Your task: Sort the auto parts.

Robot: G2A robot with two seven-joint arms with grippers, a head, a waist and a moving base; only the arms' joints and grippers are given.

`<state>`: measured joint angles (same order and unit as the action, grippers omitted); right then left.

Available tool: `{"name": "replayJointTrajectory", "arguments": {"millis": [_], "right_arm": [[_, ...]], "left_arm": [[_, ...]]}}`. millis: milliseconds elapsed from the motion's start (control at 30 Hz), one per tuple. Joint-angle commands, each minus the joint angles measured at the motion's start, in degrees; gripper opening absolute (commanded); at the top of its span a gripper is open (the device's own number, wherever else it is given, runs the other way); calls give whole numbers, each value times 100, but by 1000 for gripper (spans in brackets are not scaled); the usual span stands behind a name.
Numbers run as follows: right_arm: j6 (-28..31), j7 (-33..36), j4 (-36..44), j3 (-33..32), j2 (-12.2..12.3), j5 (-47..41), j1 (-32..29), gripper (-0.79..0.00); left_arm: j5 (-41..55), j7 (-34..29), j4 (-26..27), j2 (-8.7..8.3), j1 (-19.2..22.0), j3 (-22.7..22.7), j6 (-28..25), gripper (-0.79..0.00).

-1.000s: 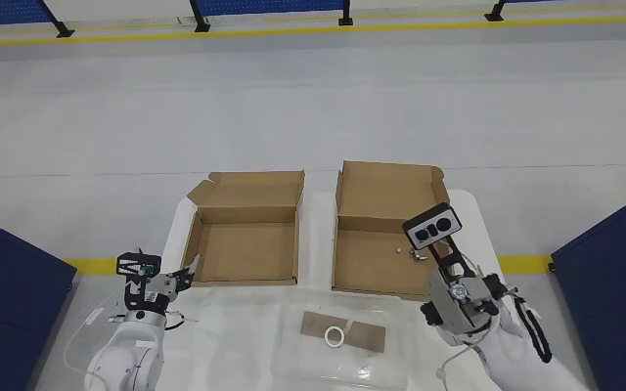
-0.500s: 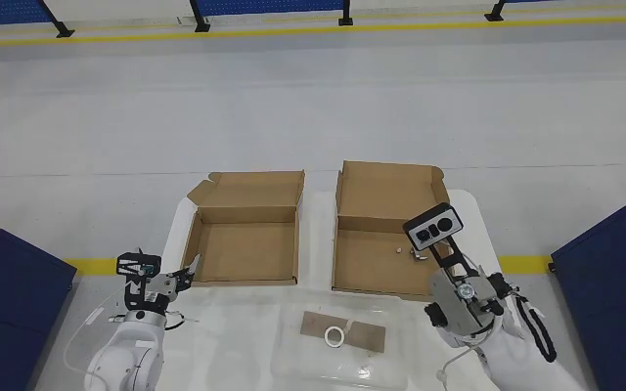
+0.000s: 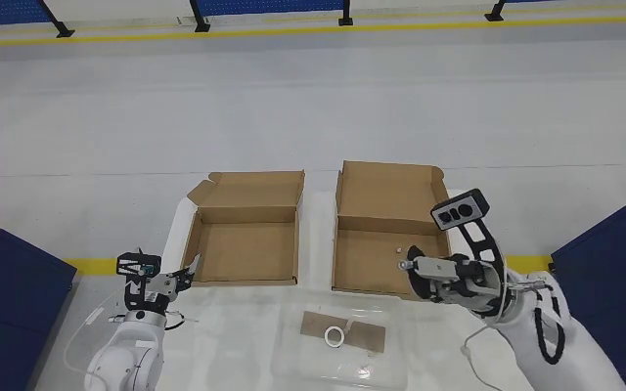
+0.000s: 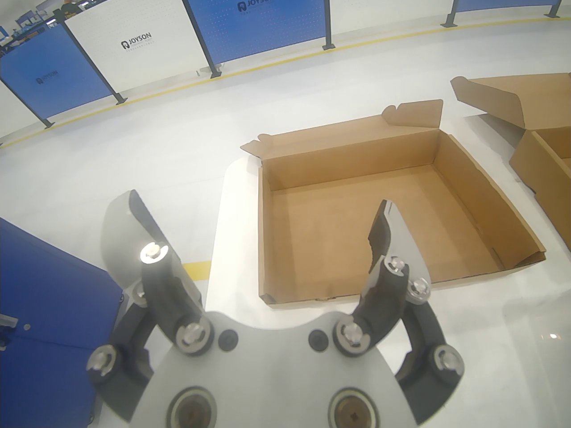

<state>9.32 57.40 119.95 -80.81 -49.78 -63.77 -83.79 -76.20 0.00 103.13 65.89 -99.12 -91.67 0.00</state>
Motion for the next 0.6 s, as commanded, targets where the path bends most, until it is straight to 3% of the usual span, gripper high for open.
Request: {"name": "replayJointTrajectory", "arguments": {"millis": [0,267,367,567], "right_arm": [[-47,-85,35,-177,15,320,-69,-785],[-85,-176,22,-215,18,467,-56,-785],[-653,-764,105,-475,68,1651,-53,-785],[-1678,-1163,312,-756,136,2940,-35,-785]], "left_arm": [[0,0,0,0,0,0,0,0],[0,0,0,0,0,0,0,0],[0,0,0,0,0,0,0,0],[0,0,0,0,0,0,0,0]]}}
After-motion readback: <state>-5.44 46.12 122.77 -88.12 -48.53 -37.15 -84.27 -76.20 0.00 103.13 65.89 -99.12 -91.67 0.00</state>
